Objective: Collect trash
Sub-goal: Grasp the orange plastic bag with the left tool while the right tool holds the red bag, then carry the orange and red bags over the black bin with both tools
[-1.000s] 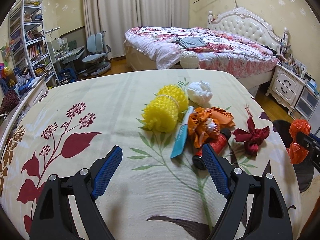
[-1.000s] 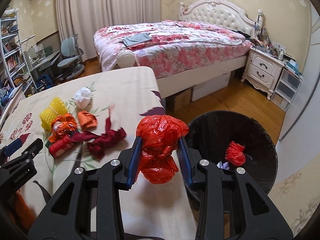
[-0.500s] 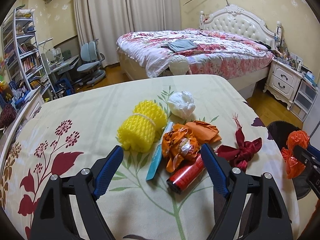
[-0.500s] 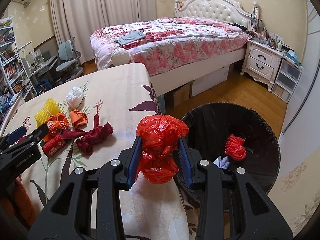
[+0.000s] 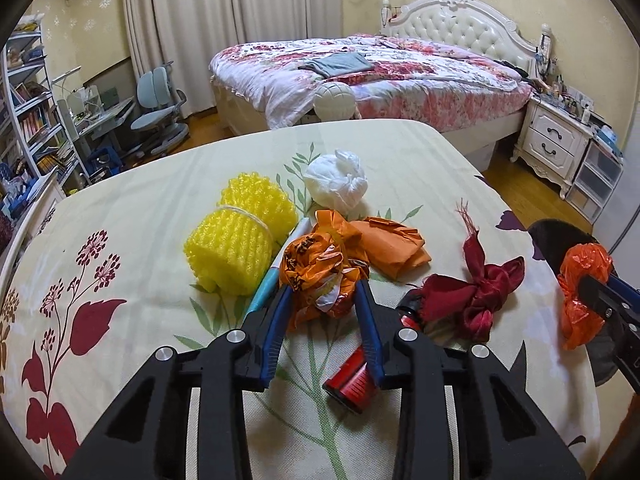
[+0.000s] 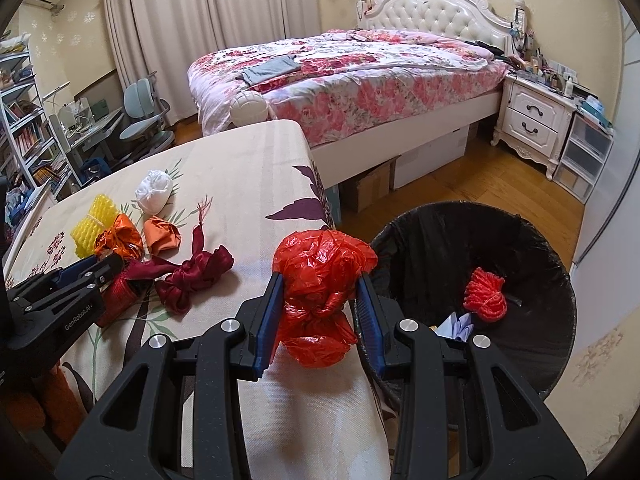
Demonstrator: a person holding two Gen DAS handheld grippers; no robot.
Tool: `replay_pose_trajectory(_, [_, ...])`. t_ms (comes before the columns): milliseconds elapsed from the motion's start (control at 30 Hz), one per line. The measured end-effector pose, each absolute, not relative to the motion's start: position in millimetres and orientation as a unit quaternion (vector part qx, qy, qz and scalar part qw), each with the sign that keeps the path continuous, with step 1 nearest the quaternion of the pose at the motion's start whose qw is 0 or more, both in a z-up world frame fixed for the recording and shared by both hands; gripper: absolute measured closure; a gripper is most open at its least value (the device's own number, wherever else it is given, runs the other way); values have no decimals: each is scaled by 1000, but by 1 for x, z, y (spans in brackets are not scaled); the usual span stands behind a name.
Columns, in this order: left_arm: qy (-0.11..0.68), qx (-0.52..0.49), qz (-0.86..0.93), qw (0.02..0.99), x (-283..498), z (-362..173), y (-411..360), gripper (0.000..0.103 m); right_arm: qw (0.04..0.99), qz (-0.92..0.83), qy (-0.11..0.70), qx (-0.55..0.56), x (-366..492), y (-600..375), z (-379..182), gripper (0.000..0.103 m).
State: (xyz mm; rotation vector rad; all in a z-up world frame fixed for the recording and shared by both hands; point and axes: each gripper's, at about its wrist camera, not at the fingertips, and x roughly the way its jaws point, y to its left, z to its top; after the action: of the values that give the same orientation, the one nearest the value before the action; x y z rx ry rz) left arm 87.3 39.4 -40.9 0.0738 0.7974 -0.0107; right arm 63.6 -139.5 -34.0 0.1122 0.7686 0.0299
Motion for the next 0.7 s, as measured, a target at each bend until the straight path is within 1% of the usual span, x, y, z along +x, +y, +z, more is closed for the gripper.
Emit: replay_pose_trajectory(700, [354, 17, -14, 935, 62, -15, 47, 69, 927, 13, 371, 54, 57, -141, -30, 67])
